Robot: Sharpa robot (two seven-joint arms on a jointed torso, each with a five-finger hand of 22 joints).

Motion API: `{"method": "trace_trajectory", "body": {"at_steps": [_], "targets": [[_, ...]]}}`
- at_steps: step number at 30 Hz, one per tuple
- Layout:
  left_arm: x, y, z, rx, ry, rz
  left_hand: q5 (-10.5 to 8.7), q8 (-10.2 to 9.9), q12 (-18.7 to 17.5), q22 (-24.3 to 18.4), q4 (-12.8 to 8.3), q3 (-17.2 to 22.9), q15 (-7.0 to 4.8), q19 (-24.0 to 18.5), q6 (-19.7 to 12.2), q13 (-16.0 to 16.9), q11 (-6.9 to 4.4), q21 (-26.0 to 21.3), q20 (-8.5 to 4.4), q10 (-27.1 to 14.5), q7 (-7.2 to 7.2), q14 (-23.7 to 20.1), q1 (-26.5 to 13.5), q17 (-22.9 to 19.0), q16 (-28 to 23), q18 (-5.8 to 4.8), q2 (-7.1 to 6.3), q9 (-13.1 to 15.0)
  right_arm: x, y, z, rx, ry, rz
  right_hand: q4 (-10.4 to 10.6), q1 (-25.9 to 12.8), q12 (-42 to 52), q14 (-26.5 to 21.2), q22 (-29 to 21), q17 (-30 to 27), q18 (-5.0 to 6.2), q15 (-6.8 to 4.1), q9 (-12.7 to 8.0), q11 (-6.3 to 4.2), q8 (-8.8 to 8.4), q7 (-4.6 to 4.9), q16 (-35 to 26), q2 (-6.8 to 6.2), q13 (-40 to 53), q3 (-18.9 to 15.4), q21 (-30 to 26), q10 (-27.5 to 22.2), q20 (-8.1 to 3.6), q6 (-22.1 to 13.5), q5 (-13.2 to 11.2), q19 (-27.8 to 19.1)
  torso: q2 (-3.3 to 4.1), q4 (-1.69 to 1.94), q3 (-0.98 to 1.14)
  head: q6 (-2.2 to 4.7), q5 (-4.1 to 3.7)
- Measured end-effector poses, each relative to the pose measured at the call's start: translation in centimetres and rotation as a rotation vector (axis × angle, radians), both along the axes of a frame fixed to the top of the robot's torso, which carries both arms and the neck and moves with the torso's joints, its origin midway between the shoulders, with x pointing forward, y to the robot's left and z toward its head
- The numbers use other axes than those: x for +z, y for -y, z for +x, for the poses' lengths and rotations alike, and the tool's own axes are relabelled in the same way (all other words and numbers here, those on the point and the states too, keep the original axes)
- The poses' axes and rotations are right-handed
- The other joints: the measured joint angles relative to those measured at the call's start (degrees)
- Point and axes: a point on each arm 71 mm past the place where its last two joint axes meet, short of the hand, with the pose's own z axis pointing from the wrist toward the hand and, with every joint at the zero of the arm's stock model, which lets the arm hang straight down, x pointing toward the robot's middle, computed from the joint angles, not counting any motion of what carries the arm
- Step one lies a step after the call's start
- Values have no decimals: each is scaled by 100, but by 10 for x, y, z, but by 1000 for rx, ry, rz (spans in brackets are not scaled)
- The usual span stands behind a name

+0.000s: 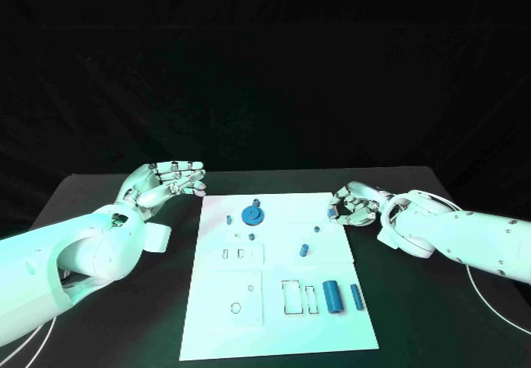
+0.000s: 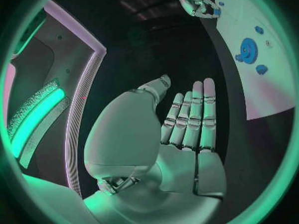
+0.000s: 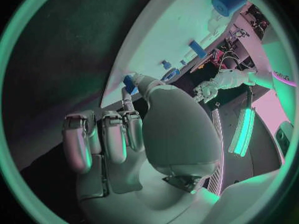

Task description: Assemble the parts on the task board

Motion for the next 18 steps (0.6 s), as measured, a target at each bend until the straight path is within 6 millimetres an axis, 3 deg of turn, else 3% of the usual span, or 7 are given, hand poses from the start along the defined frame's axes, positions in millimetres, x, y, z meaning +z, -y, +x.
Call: {"method": "trace_trajectory", "body": {"at_steps": [10,18], "targets": [[0,-1,0,2,-1,1,0,0,0,-1,-16,-16,20,0,-21,0,0,0,0,0,-21,-20,0,0,0,0,0,0,4,-8,-3,-20,55,21,-27,-133,82,0,-1,-1,0,-60,-1,-62,48,-4,0,64,0,120,0,-16,-78,-4,253,-3,-5,-3,-1,-7,19],[-1,-3,1,6,-3,3,0,0,0,4,-16,-16,20,0,-21,0,0,0,0,0,-21,-20,0,-1,0,0,0,0,23,-45,-10,-10,101,62,33,-291,82,0,-1,-1,0,-60,-3,-62,48,-12,0,131,0,181,0,-16,-78,-11,348,-3,-16,-2,-2,-26,36]]}}
